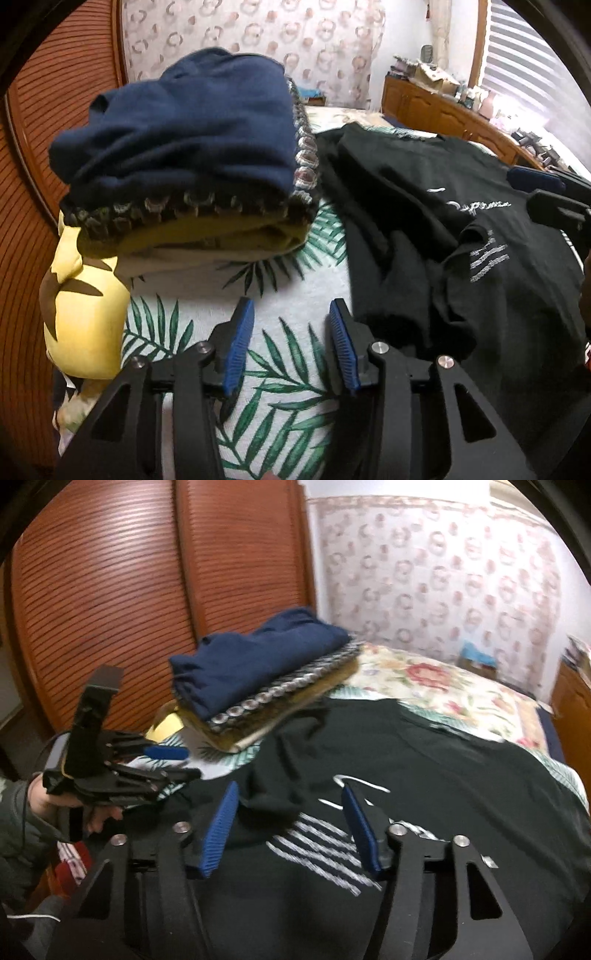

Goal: Fold small clothes

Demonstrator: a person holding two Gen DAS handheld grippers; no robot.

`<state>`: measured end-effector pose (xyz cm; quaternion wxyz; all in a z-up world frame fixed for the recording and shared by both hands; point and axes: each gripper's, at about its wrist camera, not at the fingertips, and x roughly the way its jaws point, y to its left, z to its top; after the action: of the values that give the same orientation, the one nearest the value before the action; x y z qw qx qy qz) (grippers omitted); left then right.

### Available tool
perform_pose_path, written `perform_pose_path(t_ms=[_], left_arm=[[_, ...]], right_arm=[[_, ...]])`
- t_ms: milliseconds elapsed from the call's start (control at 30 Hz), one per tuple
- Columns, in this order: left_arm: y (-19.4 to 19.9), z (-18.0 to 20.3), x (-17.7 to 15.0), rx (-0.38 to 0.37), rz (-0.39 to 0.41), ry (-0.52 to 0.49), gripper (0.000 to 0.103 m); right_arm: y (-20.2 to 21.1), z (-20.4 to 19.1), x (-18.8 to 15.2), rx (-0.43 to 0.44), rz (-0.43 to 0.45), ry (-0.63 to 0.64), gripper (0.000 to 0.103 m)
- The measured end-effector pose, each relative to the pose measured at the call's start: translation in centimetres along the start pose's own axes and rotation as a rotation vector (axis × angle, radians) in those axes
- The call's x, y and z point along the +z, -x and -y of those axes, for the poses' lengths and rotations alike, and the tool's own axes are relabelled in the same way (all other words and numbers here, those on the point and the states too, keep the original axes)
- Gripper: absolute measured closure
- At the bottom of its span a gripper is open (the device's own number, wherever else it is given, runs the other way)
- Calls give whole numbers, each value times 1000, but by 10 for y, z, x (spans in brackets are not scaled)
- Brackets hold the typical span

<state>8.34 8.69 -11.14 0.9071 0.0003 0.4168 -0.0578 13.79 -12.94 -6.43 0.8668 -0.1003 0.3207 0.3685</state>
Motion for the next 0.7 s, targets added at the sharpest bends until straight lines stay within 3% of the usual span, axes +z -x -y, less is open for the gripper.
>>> perform_pose_path(t_ms=[100, 267, 467, 700], left_arm=[[0, 0, 3, 1, -4, 2, 59], [0, 3, 5, -7, -9, -12, 52], [0, 0, 6, -10, -5, -5, 51], [0, 0, 5, -10, -3, -2, 51]], right_arm=[[-27, -8, 5, 37, -63, 27, 56], [-59, -11, -1, 20, -161, 53, 59], [-58, -1, -16, -1, -184, 49, 94], [-23, 24, -29, -96, -157, -7, 94]])
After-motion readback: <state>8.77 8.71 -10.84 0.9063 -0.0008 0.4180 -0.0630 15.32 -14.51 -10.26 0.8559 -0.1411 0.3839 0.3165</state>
